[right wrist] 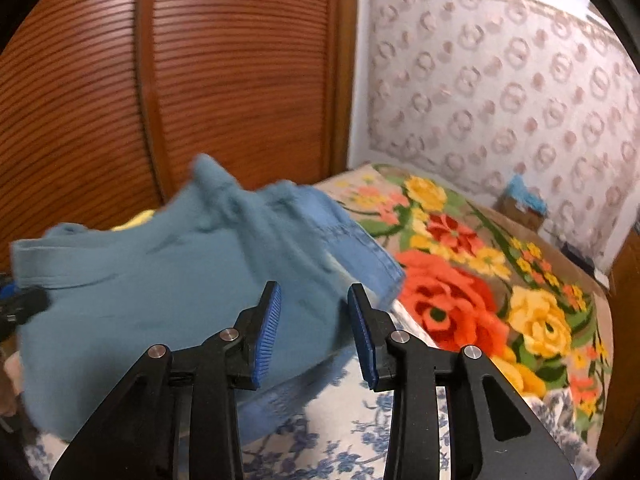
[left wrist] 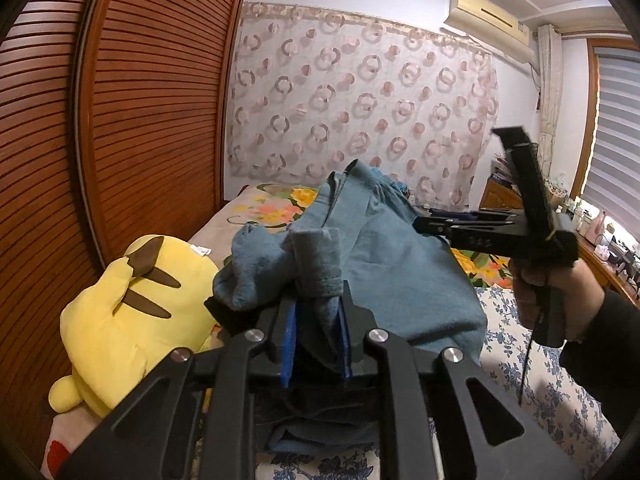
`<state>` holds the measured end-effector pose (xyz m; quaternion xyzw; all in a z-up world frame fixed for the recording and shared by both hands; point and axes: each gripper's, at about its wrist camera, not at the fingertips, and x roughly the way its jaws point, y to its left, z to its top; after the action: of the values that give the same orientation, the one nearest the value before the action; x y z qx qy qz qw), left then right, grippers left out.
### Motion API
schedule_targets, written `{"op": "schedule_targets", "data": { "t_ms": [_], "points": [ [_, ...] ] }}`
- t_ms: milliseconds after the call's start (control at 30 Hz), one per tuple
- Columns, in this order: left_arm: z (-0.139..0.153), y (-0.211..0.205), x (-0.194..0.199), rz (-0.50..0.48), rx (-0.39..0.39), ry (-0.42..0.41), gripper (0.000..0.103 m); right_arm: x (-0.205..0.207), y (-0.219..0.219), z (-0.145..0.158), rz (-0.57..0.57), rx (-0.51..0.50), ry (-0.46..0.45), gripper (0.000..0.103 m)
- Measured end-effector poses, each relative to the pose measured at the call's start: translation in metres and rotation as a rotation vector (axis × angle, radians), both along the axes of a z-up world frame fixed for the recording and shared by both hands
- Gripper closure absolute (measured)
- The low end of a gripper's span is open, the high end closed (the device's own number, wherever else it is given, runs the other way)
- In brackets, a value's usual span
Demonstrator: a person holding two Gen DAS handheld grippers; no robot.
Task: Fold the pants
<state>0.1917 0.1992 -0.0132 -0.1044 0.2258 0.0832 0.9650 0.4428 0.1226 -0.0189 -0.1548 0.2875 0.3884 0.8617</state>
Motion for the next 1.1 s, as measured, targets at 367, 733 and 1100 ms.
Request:
{"op": "schedule_targets", "data": {
  "t_ms": [367,733,1100],
  "points": [
    [0.000,0.001,-0.004,-0.015,0.021,0.019,0.068,-0.017,-0.012,0.011,-0.016,0.037,-0.020,0.069],
    [0.005,-0.001,-0.015,-0.007,0.040,0.029,0.062,-0.067,-0.017,0.031,0.029,0.095,-0.027,0.069],
    [0.006,-0.003,-0.043,0.019,0.078,0.037,0.061,-0.118,-0.035,0.029,0.028,0.120,-0.023,0.057]
  ]
}}
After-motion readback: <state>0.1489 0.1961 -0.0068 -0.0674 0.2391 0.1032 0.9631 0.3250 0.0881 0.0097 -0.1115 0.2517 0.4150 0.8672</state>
